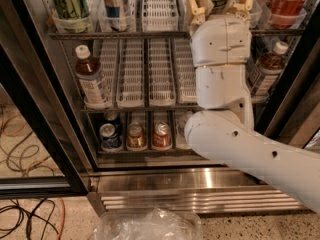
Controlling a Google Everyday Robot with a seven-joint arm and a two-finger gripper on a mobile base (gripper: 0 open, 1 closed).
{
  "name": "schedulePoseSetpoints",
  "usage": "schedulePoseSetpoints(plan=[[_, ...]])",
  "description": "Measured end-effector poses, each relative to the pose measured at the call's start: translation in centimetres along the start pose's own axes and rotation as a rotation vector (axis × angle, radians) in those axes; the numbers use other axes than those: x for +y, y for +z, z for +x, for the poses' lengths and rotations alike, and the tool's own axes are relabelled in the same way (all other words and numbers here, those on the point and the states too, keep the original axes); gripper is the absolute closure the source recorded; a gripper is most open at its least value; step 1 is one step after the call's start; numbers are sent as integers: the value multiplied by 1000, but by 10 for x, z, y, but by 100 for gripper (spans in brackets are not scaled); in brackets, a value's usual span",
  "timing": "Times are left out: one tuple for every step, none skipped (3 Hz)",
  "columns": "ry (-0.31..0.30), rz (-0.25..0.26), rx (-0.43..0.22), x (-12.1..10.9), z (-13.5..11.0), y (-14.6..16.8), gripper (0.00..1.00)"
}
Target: Pick 7up can from top shelf of fridge
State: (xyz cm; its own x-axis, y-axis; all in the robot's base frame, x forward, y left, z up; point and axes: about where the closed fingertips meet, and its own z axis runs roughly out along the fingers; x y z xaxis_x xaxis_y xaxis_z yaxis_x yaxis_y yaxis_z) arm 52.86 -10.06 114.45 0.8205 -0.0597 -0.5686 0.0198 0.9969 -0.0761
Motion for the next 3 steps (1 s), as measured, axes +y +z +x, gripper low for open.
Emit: schedulePoseSetpoints(plan=[[7,-7,19,1,-12,-22,100],[27,-64,89,16,-6,-71,100],[27,-64,89,16,-6,-71,100]])
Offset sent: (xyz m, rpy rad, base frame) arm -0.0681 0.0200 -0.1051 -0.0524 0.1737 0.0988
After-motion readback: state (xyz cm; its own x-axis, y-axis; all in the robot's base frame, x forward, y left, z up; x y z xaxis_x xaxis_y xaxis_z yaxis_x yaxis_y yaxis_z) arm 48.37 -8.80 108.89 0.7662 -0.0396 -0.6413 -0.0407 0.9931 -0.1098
